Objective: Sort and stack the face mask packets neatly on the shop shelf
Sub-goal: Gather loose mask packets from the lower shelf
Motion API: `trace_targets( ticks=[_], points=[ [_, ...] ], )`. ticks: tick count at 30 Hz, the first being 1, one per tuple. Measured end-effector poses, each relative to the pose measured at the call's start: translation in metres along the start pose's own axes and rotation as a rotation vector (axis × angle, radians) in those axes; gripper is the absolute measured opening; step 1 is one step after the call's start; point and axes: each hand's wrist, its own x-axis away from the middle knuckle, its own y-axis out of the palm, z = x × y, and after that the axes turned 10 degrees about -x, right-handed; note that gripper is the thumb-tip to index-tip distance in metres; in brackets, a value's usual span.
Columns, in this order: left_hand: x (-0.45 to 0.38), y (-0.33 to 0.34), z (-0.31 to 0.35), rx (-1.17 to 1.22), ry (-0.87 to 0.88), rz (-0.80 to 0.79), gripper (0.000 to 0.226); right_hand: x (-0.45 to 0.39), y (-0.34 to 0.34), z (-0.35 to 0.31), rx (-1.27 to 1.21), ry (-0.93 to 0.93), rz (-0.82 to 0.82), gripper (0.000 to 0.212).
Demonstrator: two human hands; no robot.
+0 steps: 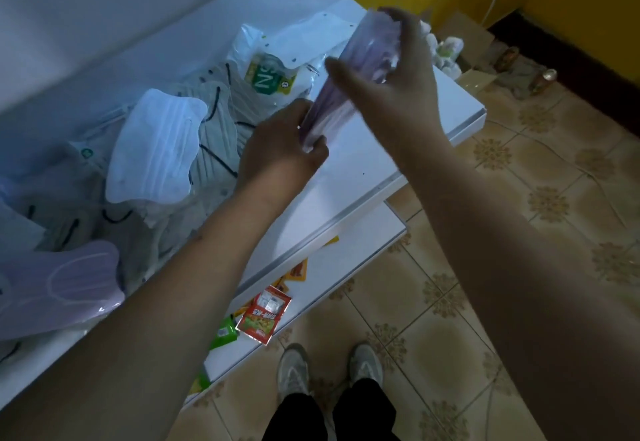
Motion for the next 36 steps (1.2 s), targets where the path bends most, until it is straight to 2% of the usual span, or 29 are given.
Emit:
trace_targets(
  ticks=[3, 5, 7, 9, 11, 14, 16, 17, 19, 20, 21, 22, 24, 25, 31, 33, 36],
  points=[
    [-0.005, -0.026, 0.002, -0.188, 0.165, 0.028, 0.023, -0.014, -0.021, 0.007, -0.133, 0.147, 0.052, 0.075],
    [-0.008, -0.036, -0.001, -0.246, 0.229, -0.057, 0.025, -0.017, -0.030, 0.014, -0.054, 0.181, 0.041, 0.081],
    [-0.010, -0.033, -0.009, -0.256, 0.179, -0.232, 0.034, -0.013, -0.036, 0.026, -0.042, 0.320, 0.029, 0.083],
    [-0.008, -0.025, -0.019, -0.246, 0.106, -0.358, 0.040, -0.006, -0.036, 0.039, -0.112, 0.480, -0.076, 0.082],
    [-0.007, -0.020, -0.024, -0.245, 0.105, -0.334, 0.021, -0.001, -0.038, 0.049, -0.113, 0.516, -0.175, 0.083],
    [-0.002, -0.026, -0.020, -0.126, 0.079, -0.320, 0.005, 0.000, -0.049, 0.039, -0.196, 0.487, -0.177, 0.069],
    [0.004, -0.033, -0.011, 0.043, 0.031, -0.382, 0.006, 0.002, -0.063, 0.025, -0.260, 0.463, -0.150, 0.052],
    [0.009, -0.037, -0.004, 0.114, 0.000, -0.419, 0.015, 0.006, -0.071, 0.017, -0.279, 0.469, -0.140, 0.056],
    [0.026, -0.048, 0.015, 0.266, -0.047, -0.503, 0.029, 0.021, -0.086, -0.004, -0.346, 0.511, -0.104, 0.089],
    [0.036, -0.050, 0.024, 0.371, -0.067, -0.518, 0.025, 0.031, -0.094, -0.017, -0.419, 0.535, -0.103, 0.096],
    [0.045, -0.054, 0.035, 0.469, -0.089, -0.522, 0.017, 0.041, -0.101, -0.031, -0.485, 0.543, -0.118, 0.091],
    [0.055, -0.059, 0.048, 0.537, -0.104, -0.531, 0.015, 0.050, -0.106, -0.048, -0.558, 0.535, -0.131, 0.076],
    [0.071, -0.069, 0.073, 0.608, -0.099, -0.555, 0.017, 0.067, -0.116, -0.083, -0.679, 0.527, -0.112, 0.047],
    [0.077, -0.075, 0.086, 0.625, -0.091, -0.560, 0.020, 0.074, -0.125, -0.103, -0.704, 0.529, -0.079, 0.041],
    [0.115, -0.141, 0.161, 0.722, -0.009, -0.638, 0.038, 0.087, -0.173, -0.226, -0.701, 0.423, 0.049, 0.042],
    [0.125, -0.175, 0.170, 0.753, 0.042, -0.649, 0.045, 0.085, -0.175, -0.265, -0.746, 0.360, 0.021, 0.041],
    [0.137, -0.234, 0.165, 0.799, 0.021, -0.557, 0.051, 0.084, -0.148, -0.320, -0.776, 0.276, -0.053, 0.041]
  ],
)
